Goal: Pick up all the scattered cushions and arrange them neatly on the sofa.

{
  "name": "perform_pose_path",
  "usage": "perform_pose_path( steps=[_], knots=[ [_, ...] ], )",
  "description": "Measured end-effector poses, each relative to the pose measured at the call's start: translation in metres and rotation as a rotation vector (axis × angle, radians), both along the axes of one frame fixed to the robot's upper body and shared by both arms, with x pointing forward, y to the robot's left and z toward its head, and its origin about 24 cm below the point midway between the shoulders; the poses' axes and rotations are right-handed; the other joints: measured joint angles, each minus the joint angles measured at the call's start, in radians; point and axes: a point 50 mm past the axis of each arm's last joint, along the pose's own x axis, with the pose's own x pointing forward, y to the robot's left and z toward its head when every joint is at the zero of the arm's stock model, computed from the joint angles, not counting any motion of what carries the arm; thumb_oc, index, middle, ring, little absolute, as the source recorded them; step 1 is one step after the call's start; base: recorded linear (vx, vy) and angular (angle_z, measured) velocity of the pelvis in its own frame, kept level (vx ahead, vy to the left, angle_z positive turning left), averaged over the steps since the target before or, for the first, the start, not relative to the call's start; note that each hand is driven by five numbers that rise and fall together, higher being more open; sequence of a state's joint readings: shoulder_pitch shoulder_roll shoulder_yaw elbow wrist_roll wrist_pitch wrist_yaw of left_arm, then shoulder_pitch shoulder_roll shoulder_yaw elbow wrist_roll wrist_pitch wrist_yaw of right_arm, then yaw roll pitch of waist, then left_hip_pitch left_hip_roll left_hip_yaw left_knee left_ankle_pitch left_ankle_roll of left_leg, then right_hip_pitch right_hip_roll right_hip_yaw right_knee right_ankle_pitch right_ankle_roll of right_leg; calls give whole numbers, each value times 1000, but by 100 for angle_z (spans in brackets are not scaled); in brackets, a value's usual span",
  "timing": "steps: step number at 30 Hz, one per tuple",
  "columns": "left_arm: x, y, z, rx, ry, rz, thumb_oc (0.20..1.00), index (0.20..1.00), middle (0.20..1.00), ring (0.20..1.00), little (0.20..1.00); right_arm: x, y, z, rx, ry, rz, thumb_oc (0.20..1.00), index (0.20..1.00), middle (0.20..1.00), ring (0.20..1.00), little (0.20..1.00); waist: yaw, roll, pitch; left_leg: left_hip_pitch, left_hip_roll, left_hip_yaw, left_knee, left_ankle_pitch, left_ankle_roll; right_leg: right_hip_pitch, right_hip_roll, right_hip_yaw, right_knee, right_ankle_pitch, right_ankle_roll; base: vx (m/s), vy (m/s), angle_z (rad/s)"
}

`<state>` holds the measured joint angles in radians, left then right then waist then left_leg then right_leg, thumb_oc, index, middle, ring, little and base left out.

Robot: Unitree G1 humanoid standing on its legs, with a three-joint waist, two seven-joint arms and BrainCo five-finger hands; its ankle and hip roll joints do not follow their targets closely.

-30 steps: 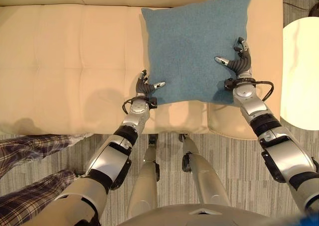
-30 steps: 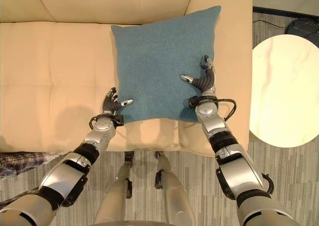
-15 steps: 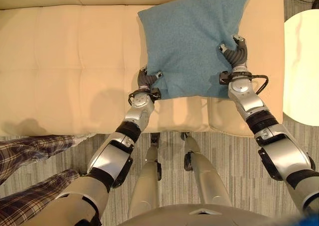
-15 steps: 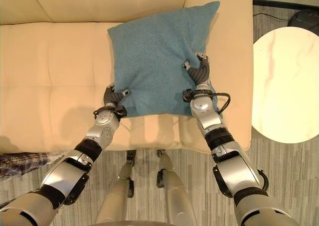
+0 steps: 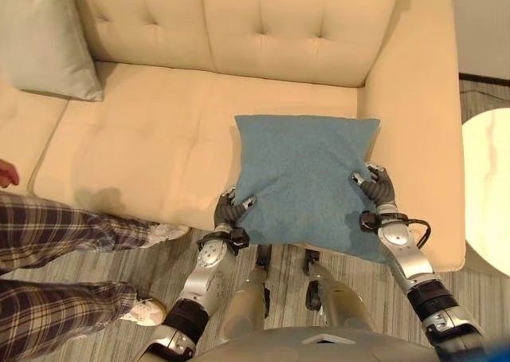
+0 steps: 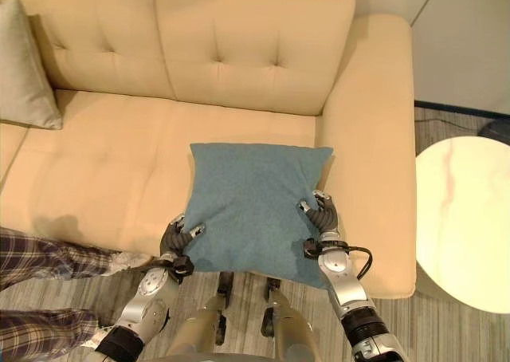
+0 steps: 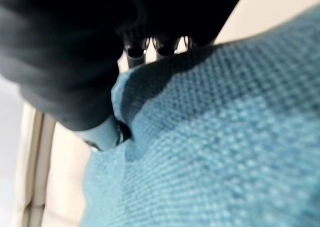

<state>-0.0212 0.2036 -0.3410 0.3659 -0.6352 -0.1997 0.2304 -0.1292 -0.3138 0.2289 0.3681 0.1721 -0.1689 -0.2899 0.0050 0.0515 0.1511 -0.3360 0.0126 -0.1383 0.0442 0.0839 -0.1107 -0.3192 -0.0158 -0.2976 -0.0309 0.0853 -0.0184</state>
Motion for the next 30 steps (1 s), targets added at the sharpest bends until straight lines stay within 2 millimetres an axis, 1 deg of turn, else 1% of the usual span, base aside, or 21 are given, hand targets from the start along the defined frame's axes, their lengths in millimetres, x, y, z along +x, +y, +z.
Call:
perform_pose_path(
  steps=[3,5,7,8,9,10,12,13,15,16,17,18,20,21,22,24,25,27,28,29,30],
  knots=[
    [1,0,0,-3,-7,-24,200,200,200,200,200,0,-3,0,3,0,-3,200,200,200,200,200,-3,-17,11,-13,-20,44,84,-8,-9,53,-31,-25,4,-25,-16,51,128,47],
    [15,-4,10,2,-49,-45,200,200,200,200,200,3,-7,5,9,-21,-24,200,200,200,200,200,-17,-56,35,-58,1,102,59,-17,-12,56,-75,-16,13,-26,-17,173,257,35],
    [12,-3,7,2,-38,-39,200,200,200,200,200,3,-7,6,9,-25,-23,200,200,200,200,200,-10,-50,34,-13,64,143,-10,-13,-7,67,-65,6,21,-18,-1,182,220,-44],
    [5,-4,2,-7,-15,-39,200,200,200,200,200,1,-8,9,3,-37,-15,200,200,200,200,200,-20,-8,24,64,87,157,-53,-10,4,88,-54,25,30,-18,33,187,293,-73],
    [5,-4,2,-6,-17,-40,200,200,200,200,200,1,-7,10,9,-39,-17,200,200,200,200,200,-26,-9,25,72,79,161,-64,28,36,87,-66,37,38,-21,48,190,311,-56],
    [6,-1,3,3,-20,-38,200,200,200,200,200,-1,-4,8,24,-38,-18,200,200,200,200,200,-40,-29,24,86,41,181,-63,19,62,87,-104,54,46,-21,72,172,310,-33],
    [1,7,0,26,-3,-30,200,200,200,200,200,-8,5,3,60,-21,-11,200,200,200,200,200,-40,-43,17,146,-26,253,-64,-6,126,97,-176,103,86,-18,113,56,229,-48],
    [2,14,3,57,-19,-23,200,200,200,200,200,-8,9,2,64,-18,6,200,200,200,200,200,-41,-47,15,155,-51,268,-63,-15,139,100,-205,108,90,-19,130,-12,240,-56],
    [23,34,26,144,-104,-13,200,200,200,200,200,4,24,13,92,-56,41,200,200,200,200,200,-18,-67,22,144,-84,315,-57,-30,167,-9,-240,125,216,17,164,26,158,-65],
    [34,38,38,177,-150,4,200,200,200,200,200,16,32,27,66,-107,75,200,200,200,200,200,-22,-73,26,145,-77,329,-84,-37,163,-77,-202,122,278,-35,201,90,-37,-49],
    [44,36,49,196,-188,7,200,200,200,200,200,24,31,38,43,-148,70,200,200,200,200,200,-25,-90,24,138,-82,335,-99,-26,147,-89,-156,122,237,-48,183,65,-115,-25],
    [49,30,54,183,-209,2,200,200,200,200,200,29,25,46,17,-176,50,200,200,200,200,200,-32,-93,19,132,-89,328,-106,-25,145,-62,-136,126,161,-21,149,51,-109,12],
    [58,11,65,153,-258,-6,200,200,200,200,200,36,17,58,2,-221,-2,200,200,200,200,200,-40,-89,15,105,-80,296,-116,-3,130,-6,-109,109,9,44,153,30,-81,32],
    [60,9,68,154,-271,-6,200,200,200,200,200,38,15,62,-1,-237,-15,200,200,200,200,200,-45,-90,15,97,-78,291,-124,7,130,0,-105,95,-24,63,145,38,-59,32],
    [62,5,71,148,-278,1,200,200,200,200,200,43,14,69,-4,-258,-25,200,200,200,200,200,-46,-89,15,88,-73,289,-132,12,131,6,-96,91,-67,89,121,22,-56,10],
    [66,2,76,151,-291,15,200,200,200,200,200,49,17,77,-10,-281,-32,200,200,200,200,200,-44,-76,12,73,-58,284,-131,14,127,-7,-79,87,-62,88,111,-31,-16,1],
    [73,-1,87,153,-322,30,200,200,200,200,200,54,18,86,-12,-314,-43,200,200,200,200,200,-44,-62,8,48,-48,279,-128,14,127,-30,-69,87,-62,85,106,-92,-24,4],
    [100,-10,130,203,-449,59,200,200,200,200,200,76,18,122,-64,-420,-89,200,200,200,200,200,-46,-53,8,-40,-45,278,-121,33,116,-113,-67,87,-62,99,90,-70,-11,6],
    [127,-16,167,268,-528,79,200,200,200,200,200,98,17,156,-109,-489,-136,200,200,200,200,200,-46,-49,6,-111,-45,275,-100,38,110,-173,-68,84,-62,112,94,-19,19,9],
    [144,-20,209,321,-628,105,200,200,200,200,200,112,15,195,-133,-580,-170,200,200,200,200,200,-46,-47,6,-174,-44,272,-103,53,96,-237,-69,84,-61,122,97,15,26,9],
    [147,-22,236,326,-710,126,200,200,200,200,200,114,14,220,-148,-652,-191,200,200,200,200,200,-44,-43,6,-208,-44,271,-118,73,81,-278,-67,84,-61,136,87,34,17,4]
  ],
)
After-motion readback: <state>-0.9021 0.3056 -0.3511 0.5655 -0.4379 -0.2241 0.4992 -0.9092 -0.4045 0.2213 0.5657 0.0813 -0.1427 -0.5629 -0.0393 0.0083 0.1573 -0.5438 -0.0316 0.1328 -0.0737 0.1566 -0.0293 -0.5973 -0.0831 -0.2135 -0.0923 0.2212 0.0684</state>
